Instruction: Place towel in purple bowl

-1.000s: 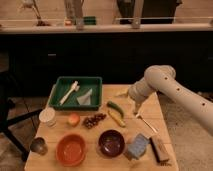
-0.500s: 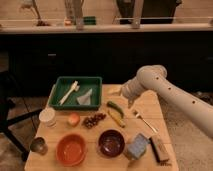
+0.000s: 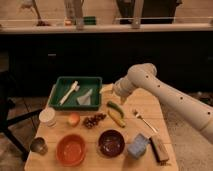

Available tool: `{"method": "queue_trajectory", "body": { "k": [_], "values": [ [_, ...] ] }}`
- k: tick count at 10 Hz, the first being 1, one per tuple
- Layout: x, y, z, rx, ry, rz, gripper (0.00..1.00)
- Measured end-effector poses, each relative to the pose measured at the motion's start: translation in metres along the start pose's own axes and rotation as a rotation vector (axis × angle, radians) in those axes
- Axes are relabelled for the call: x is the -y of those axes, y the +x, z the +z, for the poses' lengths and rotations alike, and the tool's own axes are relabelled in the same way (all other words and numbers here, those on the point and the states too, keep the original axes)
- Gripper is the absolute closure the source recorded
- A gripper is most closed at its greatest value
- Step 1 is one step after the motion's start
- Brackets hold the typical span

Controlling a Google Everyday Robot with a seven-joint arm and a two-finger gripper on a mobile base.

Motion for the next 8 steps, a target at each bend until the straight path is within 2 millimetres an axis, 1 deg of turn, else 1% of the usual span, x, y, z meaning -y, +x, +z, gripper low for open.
{"method": "queue_trajectory", "body": {
  "k": [3, 6, 8],
  "values": [
    [0.028, 0.010, 0.027, 0.025, 0.021, -0.029, 0.20],
    [0.038, 0.022, 0.040, 0.034, 0.050, -0.029, 0.20],
    [0.051, 0.028, 0.054, 0.043, 0.074, -0.028, 0.20]
  ]
}}
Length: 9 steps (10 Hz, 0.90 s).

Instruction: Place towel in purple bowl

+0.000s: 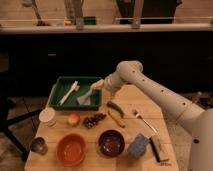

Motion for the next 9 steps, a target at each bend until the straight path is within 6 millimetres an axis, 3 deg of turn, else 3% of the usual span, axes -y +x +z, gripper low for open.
{"method": "queue_trajectory", "body": {
  "k": [4, 9],
  "values": [
    [0.008, -0.001, 0.010, 0.026, 0.133, 0.068, 0.20],
    [0.026, -0.008, 0.025, 0.054, 0.179, 0.070, 0.20]
  ]
}}
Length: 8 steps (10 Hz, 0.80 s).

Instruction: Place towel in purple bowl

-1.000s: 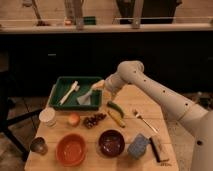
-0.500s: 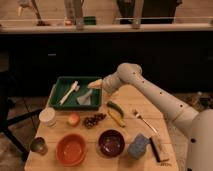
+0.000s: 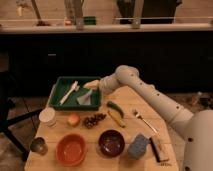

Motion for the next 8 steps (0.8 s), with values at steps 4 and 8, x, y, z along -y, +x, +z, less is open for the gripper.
{"method": "queue_trajectory", "body": {
  "k": [4, 8],
  "values": [
    [-0.0010, 0.0004, -0.0009, -0.001, 0.000, 0.001, 0.20],
    [-0.0002, 0.0004, 0.0000, -0.003, 0.003, -0.002, 0.20]
  ]
}}
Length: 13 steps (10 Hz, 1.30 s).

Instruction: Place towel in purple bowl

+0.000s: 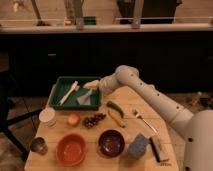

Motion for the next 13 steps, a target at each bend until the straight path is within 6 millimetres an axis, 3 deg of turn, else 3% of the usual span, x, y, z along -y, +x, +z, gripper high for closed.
{"method": "queue_trajectory", "body": {
  "k": [5, 7, 13],
  "values": [
    [0.015, 0.012, 0.015, -0.009, 0.029, -0.036, 0.20],
    [0.020, 0.017, 0.031, -0.007, 0.023, -0.042, 0.20],
    [0.006, 0.033, 0.067, -0.013, -0.080, -0.007, 0.20]
  ]
}}
